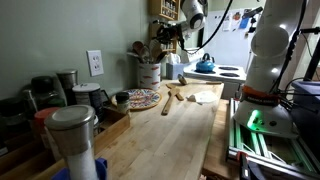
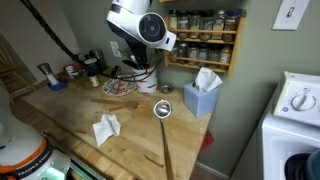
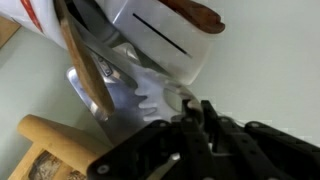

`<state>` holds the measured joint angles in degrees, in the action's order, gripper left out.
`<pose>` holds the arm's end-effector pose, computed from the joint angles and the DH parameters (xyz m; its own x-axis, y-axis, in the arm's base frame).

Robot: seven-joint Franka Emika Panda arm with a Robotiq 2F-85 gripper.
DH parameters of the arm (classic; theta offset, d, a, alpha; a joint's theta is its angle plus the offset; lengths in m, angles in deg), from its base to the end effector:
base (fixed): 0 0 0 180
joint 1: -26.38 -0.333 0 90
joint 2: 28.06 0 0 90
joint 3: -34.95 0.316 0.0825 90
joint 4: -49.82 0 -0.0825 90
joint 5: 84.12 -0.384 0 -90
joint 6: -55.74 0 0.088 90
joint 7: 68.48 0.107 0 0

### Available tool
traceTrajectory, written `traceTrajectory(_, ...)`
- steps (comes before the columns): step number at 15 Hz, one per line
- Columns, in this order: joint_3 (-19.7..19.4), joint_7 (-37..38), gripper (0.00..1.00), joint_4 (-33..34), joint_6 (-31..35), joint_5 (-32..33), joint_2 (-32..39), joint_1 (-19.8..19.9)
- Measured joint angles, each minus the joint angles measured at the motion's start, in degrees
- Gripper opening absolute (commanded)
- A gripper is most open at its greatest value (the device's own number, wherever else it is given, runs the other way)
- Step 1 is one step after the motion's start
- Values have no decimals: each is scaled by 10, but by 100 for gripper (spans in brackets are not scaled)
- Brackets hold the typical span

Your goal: Pick up the white serving spoon from the utensil holder and put it on the table to the right of the silver serving spoon

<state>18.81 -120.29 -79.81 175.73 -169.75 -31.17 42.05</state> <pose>0.4713 -0.2363 0.4102 0.6414 -0.6953 0.3243 -0.0574 -0.4651 -0.8834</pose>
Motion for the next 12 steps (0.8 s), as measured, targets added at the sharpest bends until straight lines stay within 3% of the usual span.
traceTrajectory(12, -1, 7, 3, -10, -16, 30, -71, 3)
